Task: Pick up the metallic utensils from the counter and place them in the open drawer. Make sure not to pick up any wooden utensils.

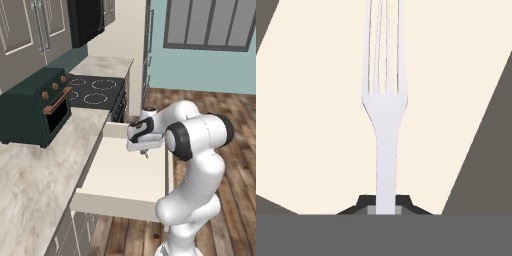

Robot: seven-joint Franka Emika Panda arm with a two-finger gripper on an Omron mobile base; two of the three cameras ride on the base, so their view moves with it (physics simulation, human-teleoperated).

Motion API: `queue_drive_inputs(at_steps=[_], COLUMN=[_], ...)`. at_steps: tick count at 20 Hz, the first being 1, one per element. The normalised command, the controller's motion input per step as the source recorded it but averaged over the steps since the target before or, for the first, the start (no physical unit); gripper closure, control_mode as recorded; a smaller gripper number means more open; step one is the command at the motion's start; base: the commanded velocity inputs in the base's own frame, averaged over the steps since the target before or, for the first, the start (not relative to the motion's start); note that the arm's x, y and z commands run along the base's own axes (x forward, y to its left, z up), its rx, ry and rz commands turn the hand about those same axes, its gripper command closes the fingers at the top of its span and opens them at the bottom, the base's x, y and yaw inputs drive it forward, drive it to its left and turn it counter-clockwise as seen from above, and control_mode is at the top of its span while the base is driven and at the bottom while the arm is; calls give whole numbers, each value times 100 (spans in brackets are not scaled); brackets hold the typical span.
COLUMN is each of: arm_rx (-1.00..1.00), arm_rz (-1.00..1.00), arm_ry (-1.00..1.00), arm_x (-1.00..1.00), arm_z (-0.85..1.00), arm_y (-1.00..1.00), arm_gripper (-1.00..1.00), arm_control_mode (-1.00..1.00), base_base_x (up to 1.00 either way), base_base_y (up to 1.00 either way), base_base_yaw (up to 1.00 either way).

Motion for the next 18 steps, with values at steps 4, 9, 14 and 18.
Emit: queue_drive_inputs(at_steps=[4, 9, 14, 18], arm_rx=[0, 0, 0, 0], arm_rz=[-15, -12, -12, -9], arm_ry=[0, 0, 0, 0], arm_x=[2, 0, 0, 0], arm_z=[-11, -10, -51, -52], arm_y=[19, 0, 0, 0], arm_gripper=[100, 100, 100, 100], arm_control_mode=[-100, -100, -100, -100], base_base_x=[0, 0, 0, 0], base_base_y=[0, 0, 0, 0], base_base_yaw=[0, 0, 0, 0])
